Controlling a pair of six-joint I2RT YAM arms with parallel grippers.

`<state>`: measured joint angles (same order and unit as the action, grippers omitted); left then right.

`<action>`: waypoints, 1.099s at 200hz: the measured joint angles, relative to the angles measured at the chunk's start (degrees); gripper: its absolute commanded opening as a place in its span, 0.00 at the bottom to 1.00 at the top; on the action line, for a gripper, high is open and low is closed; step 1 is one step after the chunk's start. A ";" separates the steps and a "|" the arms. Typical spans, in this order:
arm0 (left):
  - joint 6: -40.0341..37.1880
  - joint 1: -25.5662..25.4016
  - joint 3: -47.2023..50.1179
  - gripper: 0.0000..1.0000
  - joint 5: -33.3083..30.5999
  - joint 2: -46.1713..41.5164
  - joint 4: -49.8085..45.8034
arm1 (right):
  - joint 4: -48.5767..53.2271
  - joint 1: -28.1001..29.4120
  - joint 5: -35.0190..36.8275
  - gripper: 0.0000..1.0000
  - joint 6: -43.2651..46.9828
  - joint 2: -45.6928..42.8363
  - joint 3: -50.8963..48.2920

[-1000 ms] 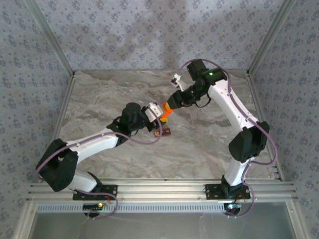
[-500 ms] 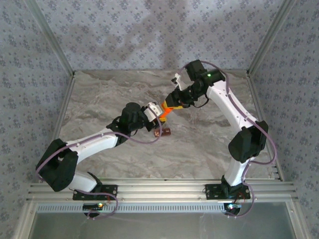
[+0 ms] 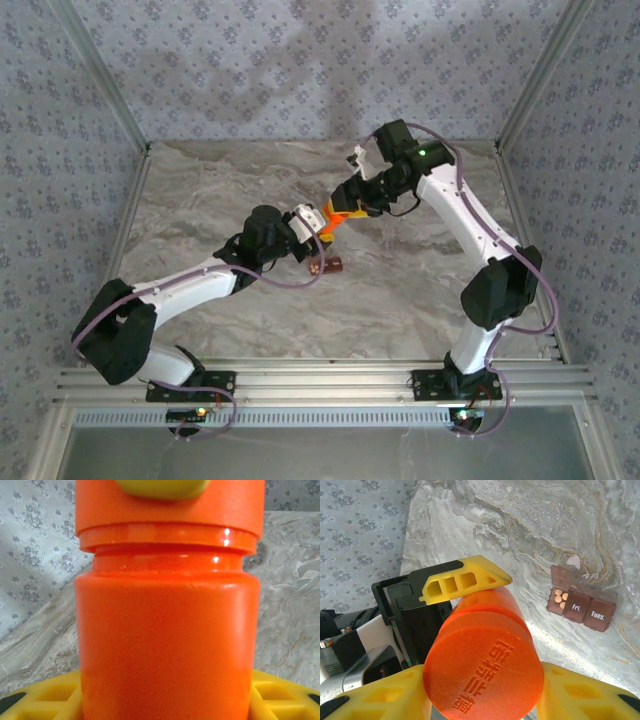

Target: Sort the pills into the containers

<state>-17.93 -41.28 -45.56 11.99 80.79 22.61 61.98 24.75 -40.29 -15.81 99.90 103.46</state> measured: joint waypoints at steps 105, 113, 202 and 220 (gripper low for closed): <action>0.00 -0.52 -1.55 0.00 1.33 0.00 4.20 | -5.46 -2.21 -1.11 0.77 -4.35 -3.87 -1.75; 0.00 -0.52 -1.55 0.00 1.40 0.00 4.22 | -6.14 -2.71 -1.18 0.78 -4.72 -4.42 -2.16; 0.87 -0.52 -1.68 0.00 2.67 0.00 4.24 | -13.94 -11.32 -2.32 0.78 -4.24 -13.44 -6.99; 1.79 -0.44 -1.88 0.00 4.15 0.00 4.22 | -12.90 -11.21 -1.51 0.78 2.80 -14.97 -7.65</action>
<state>-16.14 -41.71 -47.44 16.14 80.79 26.83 49.08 13.54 -41.80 -13.02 84.93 95.81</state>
